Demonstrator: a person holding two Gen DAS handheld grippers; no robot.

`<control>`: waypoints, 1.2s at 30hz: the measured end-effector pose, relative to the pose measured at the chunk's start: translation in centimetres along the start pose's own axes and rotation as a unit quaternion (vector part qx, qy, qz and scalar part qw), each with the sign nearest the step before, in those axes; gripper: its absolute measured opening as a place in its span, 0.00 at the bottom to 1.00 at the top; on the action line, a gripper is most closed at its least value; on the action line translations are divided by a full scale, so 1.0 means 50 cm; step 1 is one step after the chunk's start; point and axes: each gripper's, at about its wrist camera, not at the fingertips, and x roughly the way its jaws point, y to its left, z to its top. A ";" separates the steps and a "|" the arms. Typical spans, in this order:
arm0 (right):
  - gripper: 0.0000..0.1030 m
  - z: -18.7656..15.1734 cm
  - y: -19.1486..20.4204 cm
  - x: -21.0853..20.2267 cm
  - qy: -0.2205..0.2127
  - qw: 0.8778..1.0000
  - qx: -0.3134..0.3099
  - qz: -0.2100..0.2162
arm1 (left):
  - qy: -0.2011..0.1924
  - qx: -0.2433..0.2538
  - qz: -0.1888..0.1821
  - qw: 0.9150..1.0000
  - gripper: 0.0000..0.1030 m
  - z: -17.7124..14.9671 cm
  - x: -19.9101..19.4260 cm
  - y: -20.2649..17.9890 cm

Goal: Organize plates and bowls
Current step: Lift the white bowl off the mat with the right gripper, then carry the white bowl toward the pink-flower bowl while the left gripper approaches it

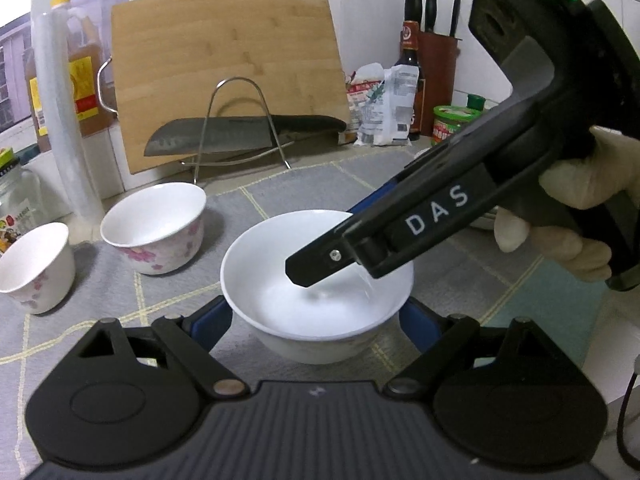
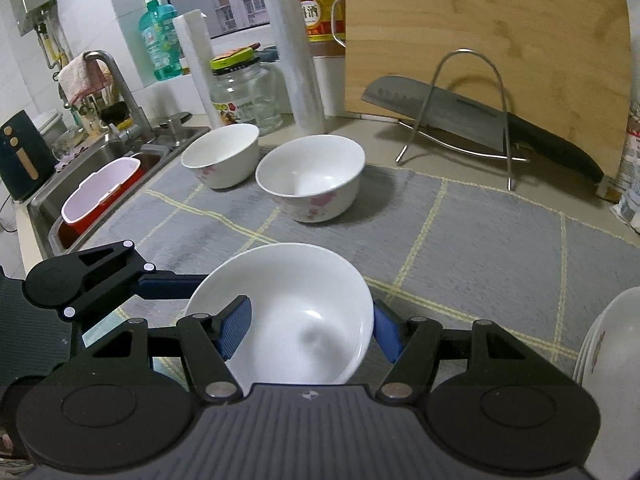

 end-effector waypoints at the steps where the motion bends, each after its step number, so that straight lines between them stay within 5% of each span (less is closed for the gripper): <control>1: 0.69 -0.001 -0.003 0.002 0.000 1.000 0.000 0.000 | 0.000 0.000 0.001 1.000 0.87 -0.001 0.004 0.000; 21: 0.69 0.002 -0.027 0.027 0.010 1.000 0.009 -0.011 | 0.013 -0.010 -0.009 1.000 0.88 -0.002 0.046 0.000; 26: 0.94 0.002 -0.026 0.017 -0.002 1.000 0.008 -0.011 | 0.001 -0.014 -0.019 1.000 0.98 -0.004 0.040 0.001; 36: 1.00 0.009 -0.027 -0.020 -0.027 0.999 0.004 -0.034 | -0.007 -0.065 -0.017 0.998 0.99 -0.014 -0.008 0.030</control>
